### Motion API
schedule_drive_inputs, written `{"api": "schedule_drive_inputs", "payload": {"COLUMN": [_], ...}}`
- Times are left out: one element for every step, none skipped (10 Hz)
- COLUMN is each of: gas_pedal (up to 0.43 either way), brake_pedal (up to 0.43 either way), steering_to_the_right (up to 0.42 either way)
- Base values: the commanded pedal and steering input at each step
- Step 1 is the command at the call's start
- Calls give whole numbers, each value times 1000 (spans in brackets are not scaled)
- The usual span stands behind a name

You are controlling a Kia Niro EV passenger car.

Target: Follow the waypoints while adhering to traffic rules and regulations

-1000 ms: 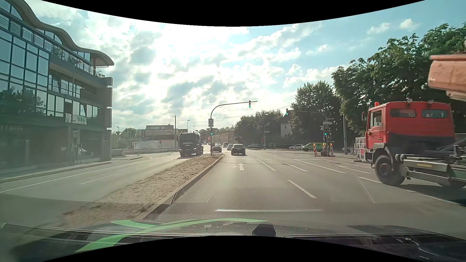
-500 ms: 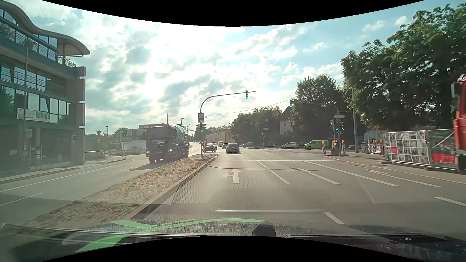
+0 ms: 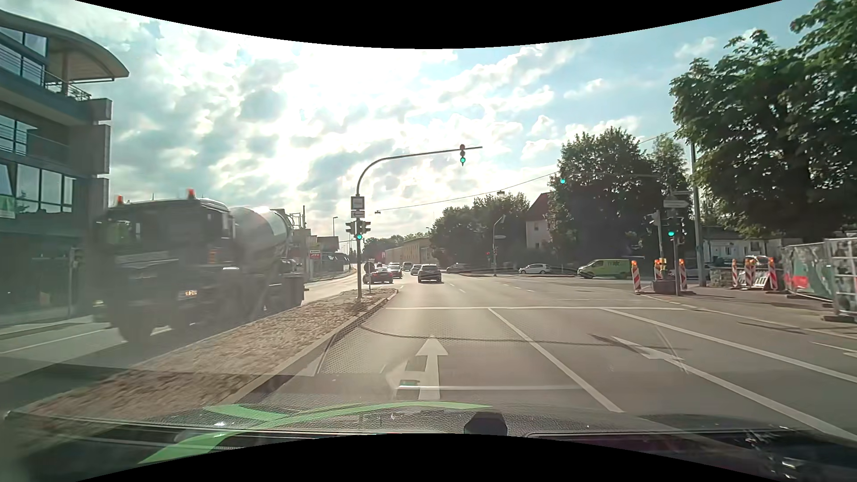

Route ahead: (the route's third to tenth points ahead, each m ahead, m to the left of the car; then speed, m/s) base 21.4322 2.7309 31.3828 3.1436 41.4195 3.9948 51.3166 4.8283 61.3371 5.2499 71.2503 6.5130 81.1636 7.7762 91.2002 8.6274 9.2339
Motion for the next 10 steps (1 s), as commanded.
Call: {"api": "schedule_drive_inputs", "payload": {"gas_pedal": [287,287,260,240,220,228,240,240,240,240], "brake_pedal": [0,0,0,0,0,0,0,0,0,0], "steering_to_the_right": [-17,-17,-18,-18,-20,-19,-18,-18,-18,-18]}}
